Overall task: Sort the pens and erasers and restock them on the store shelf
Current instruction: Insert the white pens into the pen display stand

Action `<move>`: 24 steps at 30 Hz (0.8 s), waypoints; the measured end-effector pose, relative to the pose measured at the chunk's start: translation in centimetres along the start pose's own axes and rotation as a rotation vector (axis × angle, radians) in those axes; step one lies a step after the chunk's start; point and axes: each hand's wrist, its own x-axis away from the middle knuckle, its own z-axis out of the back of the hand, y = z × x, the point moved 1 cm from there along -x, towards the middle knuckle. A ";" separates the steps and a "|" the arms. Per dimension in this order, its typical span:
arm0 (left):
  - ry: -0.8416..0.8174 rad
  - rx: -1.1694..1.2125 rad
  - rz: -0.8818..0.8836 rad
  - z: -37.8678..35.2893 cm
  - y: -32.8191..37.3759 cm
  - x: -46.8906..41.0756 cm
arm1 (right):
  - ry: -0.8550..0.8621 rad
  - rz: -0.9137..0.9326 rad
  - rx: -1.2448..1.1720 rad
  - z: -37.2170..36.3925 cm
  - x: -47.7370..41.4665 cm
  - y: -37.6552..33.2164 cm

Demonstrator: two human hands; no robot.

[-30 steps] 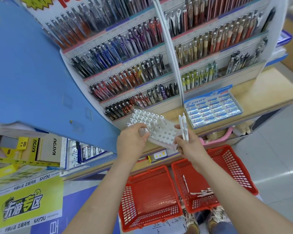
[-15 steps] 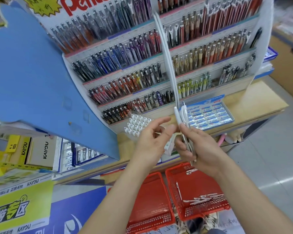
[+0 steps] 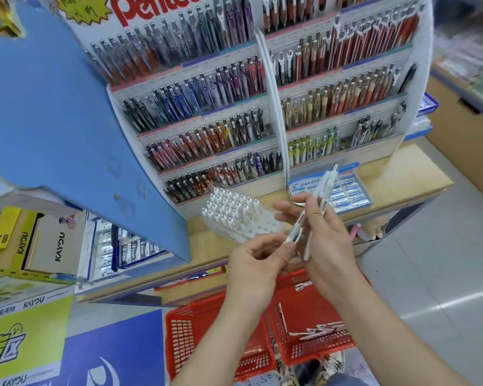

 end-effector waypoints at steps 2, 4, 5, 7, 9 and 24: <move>0.026 -0.050 -0.058 0.8 0.7 -0.2 | 0.051 0.010 0.070 0.6 -0.3 -0.8; 0.028 -0.100 -0.106 1.4 1.4 -0.3 | 0.094 0.026 0.214 1.3 -0.5 -1.4; 0.038 -0.118 -0.129 1.7 1.7 -0.4 | 0.084 0.027 0.256 1.6 -0.6 -1.6; 0.063 -0.124 -0.168 2.4 2.3 -0.8 | 0.038 0.003 0.234 2.2 -0.6 -1.6; 0.072 -0.102 -0.176 3.1 2.7 -1.3 | 0.029 -0.052 0.150 2.9 -0.5 -1.4; 0.230 -0.536 -0.290 7.8 4.4 -6.1 | 0.073 -0.261 0.420 6.9 -1.1 2.5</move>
